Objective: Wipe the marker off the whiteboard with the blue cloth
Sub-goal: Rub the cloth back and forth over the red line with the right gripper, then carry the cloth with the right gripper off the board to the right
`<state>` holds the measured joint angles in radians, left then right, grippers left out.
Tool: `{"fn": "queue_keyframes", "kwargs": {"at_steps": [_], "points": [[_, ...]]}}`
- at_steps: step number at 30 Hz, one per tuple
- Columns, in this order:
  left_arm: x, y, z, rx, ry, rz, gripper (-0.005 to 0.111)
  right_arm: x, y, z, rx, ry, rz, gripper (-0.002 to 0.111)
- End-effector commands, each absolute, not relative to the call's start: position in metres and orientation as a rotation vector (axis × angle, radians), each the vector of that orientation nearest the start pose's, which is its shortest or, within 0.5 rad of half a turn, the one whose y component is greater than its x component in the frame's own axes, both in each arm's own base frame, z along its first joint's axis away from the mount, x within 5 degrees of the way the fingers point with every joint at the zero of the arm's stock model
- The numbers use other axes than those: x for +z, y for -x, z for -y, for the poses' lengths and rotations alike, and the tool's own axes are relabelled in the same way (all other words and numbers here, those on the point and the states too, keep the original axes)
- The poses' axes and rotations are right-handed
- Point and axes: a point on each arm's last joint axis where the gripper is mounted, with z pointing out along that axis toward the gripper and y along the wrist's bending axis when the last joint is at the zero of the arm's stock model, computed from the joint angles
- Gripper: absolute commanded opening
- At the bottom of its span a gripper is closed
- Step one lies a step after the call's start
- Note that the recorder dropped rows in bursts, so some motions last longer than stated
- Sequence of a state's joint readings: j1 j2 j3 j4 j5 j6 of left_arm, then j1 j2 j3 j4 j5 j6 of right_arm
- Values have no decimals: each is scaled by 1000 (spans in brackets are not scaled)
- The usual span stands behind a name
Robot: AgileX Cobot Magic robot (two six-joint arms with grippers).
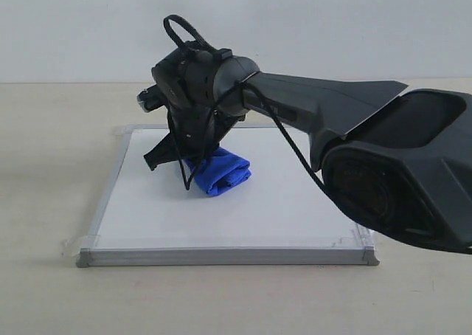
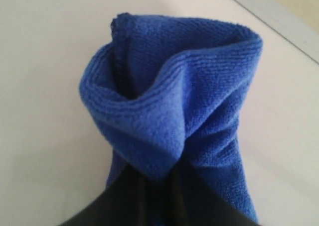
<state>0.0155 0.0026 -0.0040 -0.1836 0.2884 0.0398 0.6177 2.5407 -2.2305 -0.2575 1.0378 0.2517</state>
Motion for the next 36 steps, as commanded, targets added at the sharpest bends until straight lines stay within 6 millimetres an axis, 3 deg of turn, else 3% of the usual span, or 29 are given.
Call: {"fn": "queue_keyframes", "kwargs": {"at_steps": [1,5,9,17,20,24,29,32,36], "points": [[187,-55,4,-125,92,-1767,4,121,-445,-258,-334,626,-2850,0],[187,-55,4,-125,92,-1767,4,138,-455,-240,-328,578,-2836,0],[187,-55,4,-125,92,-1767,4,167,-463,-216,-307,505,-2812,0],[187,-55,4,-125,92,-1767,4,213,-456,-160,-310,320,-2825,0],[187,-55,4,-125,92,-1767,4,218,-446,-133,-340,262,-2865,0],[187,-55,4,-125,92,-1767,4,226,-418,-92,-369,132,-2941,0],[187,-55,4,-125,92,-1767,4,220,-382,-49,-262,-66,-2893,0],[187,-55,4,-125,92,-1767,4,213,-363,-29,-184,-172,-2853,0],[187,-55,4,-125,92,-1767,4,201,-347,-17,-120,-232,-2825,0]]}}
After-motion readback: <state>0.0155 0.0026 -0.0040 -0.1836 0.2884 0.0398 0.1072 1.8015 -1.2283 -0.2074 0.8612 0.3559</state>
